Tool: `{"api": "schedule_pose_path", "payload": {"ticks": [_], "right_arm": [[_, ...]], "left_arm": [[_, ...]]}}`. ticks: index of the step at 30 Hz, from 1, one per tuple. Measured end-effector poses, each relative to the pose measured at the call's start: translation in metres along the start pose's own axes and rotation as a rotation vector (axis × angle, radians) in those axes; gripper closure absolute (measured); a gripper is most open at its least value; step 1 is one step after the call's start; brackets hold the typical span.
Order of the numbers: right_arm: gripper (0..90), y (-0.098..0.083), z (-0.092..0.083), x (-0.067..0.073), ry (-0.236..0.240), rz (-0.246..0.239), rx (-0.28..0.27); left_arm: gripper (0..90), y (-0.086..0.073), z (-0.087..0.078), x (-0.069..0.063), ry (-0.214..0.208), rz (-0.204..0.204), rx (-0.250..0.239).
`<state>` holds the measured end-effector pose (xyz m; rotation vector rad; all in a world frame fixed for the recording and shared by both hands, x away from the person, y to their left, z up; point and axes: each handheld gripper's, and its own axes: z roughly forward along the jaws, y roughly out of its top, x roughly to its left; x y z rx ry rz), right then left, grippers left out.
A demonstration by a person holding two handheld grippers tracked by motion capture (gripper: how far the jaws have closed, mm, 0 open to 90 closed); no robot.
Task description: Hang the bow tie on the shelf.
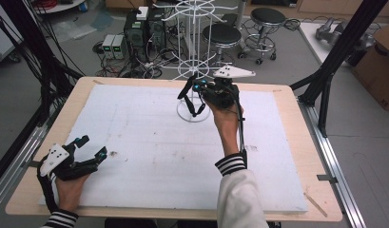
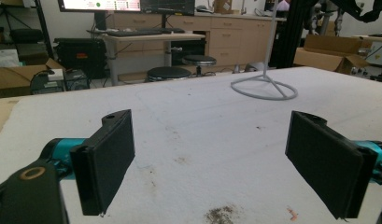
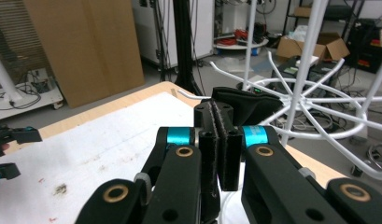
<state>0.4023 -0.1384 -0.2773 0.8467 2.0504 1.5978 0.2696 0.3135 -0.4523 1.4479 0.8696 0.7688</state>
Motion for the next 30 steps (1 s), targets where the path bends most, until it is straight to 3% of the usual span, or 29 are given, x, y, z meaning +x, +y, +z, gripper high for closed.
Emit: {"api": "schedule_pose_path", "payload": {"ticks": [5,20,30], "right_arm": [[88.8,-0.0034,0.0014,-0.0046,0.008,0.037,0.006],[88.8,-0.0037,-0.0013,-0.0068,0.002,0.035,0.003],[88.8,-0.0024,-0.0002,-0.0032,0.022,0.027,-0.007]], "left_arm": [[16.1,0.0,0.0,0.0002,0.0,-0.001,0.0],[16.1,0.0,0.0,0.0002,0.0,0.0,0.0],[16.1,0.0,0.0,0.0002,0.0,0.0,0.0]]}}
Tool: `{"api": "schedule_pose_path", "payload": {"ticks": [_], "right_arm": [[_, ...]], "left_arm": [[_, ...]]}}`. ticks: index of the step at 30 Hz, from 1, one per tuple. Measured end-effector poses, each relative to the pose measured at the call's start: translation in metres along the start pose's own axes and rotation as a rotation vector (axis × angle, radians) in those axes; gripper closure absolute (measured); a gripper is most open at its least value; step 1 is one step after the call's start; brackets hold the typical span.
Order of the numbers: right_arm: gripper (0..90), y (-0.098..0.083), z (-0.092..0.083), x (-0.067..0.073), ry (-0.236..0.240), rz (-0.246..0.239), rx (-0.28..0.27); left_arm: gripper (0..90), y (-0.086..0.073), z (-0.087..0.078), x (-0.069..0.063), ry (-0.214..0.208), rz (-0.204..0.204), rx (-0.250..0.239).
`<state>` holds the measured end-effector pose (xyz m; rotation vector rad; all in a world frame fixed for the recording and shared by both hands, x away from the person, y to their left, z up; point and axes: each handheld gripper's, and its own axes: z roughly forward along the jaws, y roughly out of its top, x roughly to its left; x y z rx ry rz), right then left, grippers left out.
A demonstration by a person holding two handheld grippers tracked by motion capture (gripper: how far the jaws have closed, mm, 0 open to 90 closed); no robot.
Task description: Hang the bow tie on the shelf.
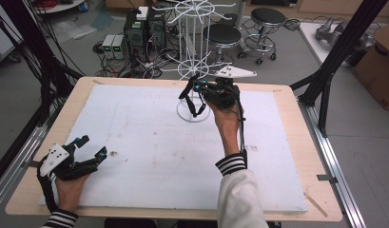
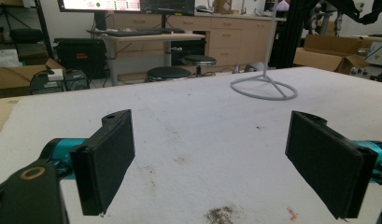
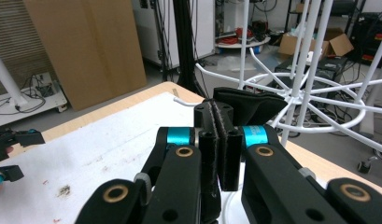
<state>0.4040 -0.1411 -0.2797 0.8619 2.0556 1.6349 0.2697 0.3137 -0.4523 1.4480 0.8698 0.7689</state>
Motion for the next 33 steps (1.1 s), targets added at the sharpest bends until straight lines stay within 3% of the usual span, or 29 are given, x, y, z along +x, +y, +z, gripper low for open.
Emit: {"api": "schedule_pose_path", "payload": {"ticks": [12,21,29,33], "right_arm": [[88.8,0.002,-0.006,0.0,0.01,-0.011,-0.015],[88.8,0.01,-0.013,0.004,0.025,-0.022,-0.064],[88.8,0.013,-0.017,-0.003,0.006,-0.012,-0.082],[88.8,0.012,-0.019,-0.007,0.02,0.003,-0.104]], "left_arm": [[16.1,0.0,0.0,0.0,0.001,0.0,-0.001],[16.1,0.0,0.0,-0.001,0.001,-0.002,-0.001],[16.1,0.0,0.0,0.0,-0.001,-0.001,0.001],[16.1,0.0,0.0,0.0,-0.001,0.0,0.003]]}}
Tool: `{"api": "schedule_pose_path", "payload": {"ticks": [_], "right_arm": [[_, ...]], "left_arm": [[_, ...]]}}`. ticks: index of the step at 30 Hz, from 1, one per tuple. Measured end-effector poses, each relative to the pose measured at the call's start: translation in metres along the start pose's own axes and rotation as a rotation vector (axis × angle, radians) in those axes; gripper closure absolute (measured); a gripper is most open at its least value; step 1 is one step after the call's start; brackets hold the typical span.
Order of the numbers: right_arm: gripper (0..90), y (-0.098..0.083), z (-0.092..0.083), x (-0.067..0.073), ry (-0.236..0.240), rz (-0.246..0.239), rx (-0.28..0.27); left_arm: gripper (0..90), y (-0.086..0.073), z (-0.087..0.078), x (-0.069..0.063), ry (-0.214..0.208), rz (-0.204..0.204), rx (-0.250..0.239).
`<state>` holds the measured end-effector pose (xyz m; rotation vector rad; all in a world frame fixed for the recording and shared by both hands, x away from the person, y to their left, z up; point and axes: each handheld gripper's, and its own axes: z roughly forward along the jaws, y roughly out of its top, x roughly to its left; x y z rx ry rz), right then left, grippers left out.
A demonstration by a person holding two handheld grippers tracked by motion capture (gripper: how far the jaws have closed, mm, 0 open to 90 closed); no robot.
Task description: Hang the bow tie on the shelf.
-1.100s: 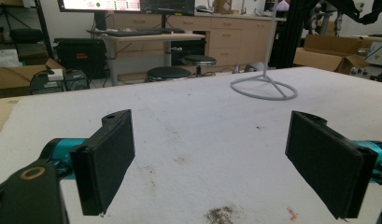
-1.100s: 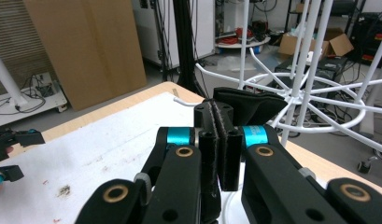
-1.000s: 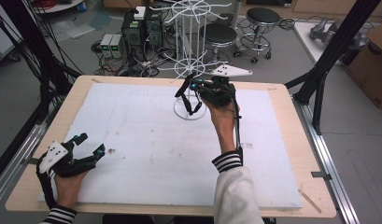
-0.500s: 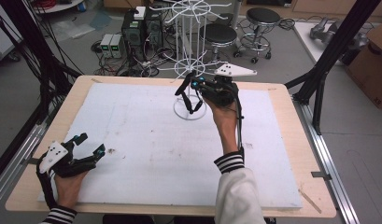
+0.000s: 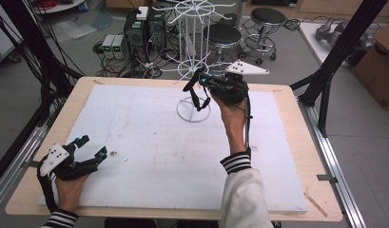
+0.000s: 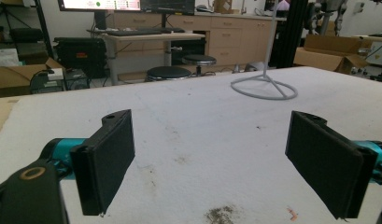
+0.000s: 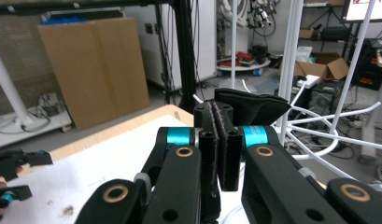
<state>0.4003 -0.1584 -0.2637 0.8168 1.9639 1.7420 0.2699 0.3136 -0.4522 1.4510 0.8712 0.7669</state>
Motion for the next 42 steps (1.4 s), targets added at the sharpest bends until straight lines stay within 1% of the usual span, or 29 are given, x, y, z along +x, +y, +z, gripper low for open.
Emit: {"api": "schedule_pose_path", "payload": {"ticks": [1,6,9,15,16,21,24,26,29,31,32,36,42], "right_arm": [[88.8,0.0,-0.001,0.0,0.001,0.007,-0.005],[88.8,0.002,0.0,-0.002,-0.005,0.004,-0.014],[88.8,0.001,-0.001,-0.006,-0.009,0.019,-0.021],[88.7,-0.003,-0.002,-0.015,-0.016,0.054,-0.011],[88.7,-0.004,-0.002,-0.017,-0.019,0.066,-0.003],[88.7,-0.009,-0.003,-0.024,-0.034,0.092,0.007],[88.6,-0.014,-0.003,-0.027,-0.041,0.113,0.027],[88.7,-0.017,-0.002,-0.03,-0.039,0.132,0.034],[88.7,-0.02,-0.001,-0.031,-0.041,0.143,0.049],[88.7,-0.022,0.0,-0.031,-0.053,0.141,0.052],[88.7,-0.023,0.0,-0.031,-0.052,0.142,0.063],[88.7,-0.027,0.001,-0.032,-0.076,0.129,0.094],[88.7,-0.03,0.003,-0.031,-0.103,0.096,0.139]], "left_arm": [[16.1,0.0,0.0,0.0,0.0,0.0,-0.003],[16.1,0.0,0.0,0.0,0.001,0.0,-0.002],[16.1,0.0,0.0,0.0,0.0,0.0,0.0],[16.1,0.0,0.0,0.0,0.001,0.002,0.0],[16.1,0.0,0.0,0.0,0.0,-0.002,-0.003],[16.1,0.0,0.0,0.0,0.0,0.001,-0.001],[16.1,0.0,0.0,0.0,0.0,0.001,-0.001],[16.1,0.0,0.0,0.0,0.0,0.0,-0.002],[16.1,0.0,0.0,0.0,0.0,0.0,-0.002],[16.1,0.0,0.0,0.0,0.0,0.001,-0.001],[16.1,0.0,0.0,0.0,0.0,-0.001,-0.002],[16.1,0.0,0.0,0.0,0.0,0.001,-0.001],[16.1,0.0,0.0,0.0,0.0,0.002,-0.001]]}}
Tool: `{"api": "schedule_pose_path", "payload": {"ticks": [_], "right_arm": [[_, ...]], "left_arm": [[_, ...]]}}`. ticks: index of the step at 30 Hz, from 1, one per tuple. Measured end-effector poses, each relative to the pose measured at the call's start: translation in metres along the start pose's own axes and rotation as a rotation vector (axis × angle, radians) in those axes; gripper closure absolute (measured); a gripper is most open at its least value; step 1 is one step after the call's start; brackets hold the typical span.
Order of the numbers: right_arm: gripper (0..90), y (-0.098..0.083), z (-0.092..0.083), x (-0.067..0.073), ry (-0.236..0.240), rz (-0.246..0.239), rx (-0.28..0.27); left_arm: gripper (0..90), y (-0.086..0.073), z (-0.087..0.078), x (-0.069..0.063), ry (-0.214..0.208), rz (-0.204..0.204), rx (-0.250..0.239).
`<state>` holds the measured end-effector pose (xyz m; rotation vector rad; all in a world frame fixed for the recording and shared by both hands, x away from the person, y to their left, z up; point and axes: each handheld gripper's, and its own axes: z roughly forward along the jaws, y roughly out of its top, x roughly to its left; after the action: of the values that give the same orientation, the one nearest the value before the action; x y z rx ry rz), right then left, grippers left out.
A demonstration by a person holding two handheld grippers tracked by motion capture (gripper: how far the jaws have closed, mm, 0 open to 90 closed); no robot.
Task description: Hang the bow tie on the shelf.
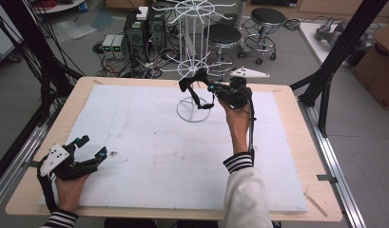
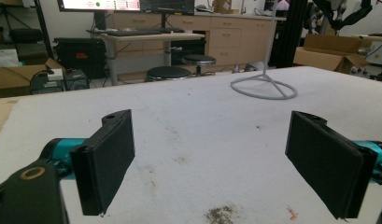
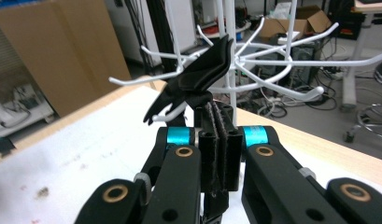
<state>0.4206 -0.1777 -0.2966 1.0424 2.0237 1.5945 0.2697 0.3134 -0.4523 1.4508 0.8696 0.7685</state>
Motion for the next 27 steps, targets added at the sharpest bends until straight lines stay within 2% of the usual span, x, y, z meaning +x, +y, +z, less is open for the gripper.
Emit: {"api": "schedule_pose_path", "payload": {"ticks": [11,27], "right_arm": [[88.6,-0.004,0.007,0.004,-0.049,-0.078,0.092],[85.0,-0.012,0.016,0.008,-0.07,-0.116,0.169]], "left_arm": [[16.1,0.0,0.0,0.0,0.001,0.0,-0.001],[16.1,0.0,0.0,0.0,0.0,0.0,-0.003]]}}
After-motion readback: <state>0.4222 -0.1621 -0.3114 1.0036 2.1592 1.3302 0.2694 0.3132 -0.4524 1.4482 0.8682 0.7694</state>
